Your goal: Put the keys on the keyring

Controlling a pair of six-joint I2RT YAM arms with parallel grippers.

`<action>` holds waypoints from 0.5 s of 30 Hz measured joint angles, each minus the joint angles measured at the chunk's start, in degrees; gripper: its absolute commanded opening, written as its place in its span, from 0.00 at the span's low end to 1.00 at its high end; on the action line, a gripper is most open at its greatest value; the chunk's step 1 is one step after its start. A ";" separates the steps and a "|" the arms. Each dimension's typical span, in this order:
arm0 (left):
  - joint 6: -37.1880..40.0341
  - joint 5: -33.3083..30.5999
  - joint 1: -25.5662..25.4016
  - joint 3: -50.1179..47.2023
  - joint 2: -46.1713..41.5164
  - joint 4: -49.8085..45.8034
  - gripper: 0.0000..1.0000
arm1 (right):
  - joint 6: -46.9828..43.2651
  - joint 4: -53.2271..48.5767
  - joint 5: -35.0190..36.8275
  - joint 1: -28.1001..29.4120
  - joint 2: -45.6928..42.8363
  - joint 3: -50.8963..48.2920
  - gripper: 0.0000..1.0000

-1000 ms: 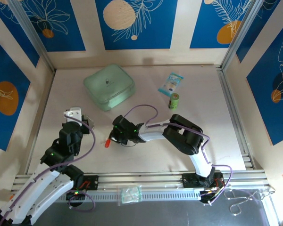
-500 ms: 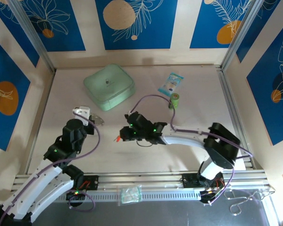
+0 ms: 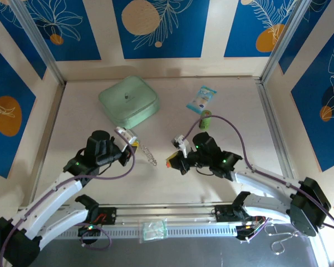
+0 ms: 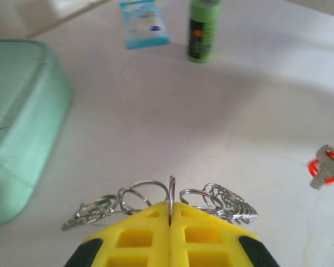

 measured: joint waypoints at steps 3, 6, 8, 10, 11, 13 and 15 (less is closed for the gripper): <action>0.42 4.83 -1.33 1.14 2.91 0.09 0.00 | -3.08 0.94 -1.60 0.31 -2.43 -2.40 0.00; 0.42 7.96 -3.10 1.90 5.27 -0.04 0.00 | -5.64 1.22 -2.40 0.63 -3.26 -2.49 0.00; 0.42 9.18 -4.35 2.36 6.56 -0.07 0.00 | -7.21 1.20 -2.54 0.66 -3.58 -2.38 0.00; 0.39 9.94 -5.66 2.64 7.39 -0.04 0.00 | -8.74 1.07 -2.27 0.74 -3.61 -1.86 0.00; 0.37 10.08 -6.38 2.71 7.58 -0.02 0.00 | -9.62 0.98 -1.79 0.74 -3.61 -1.44 0.00; 0.24 10.14 -7.56 2.71 7.67 0.00 0.00 | -11.28 0.94 -0.70 0.74 -3.58 -0.31 0.00; 0.22 10.23 -8.57 2.71 7.67 0.24 0.00 | -13.27 0.98 0.50 0.74 -3.58 0.87 0.00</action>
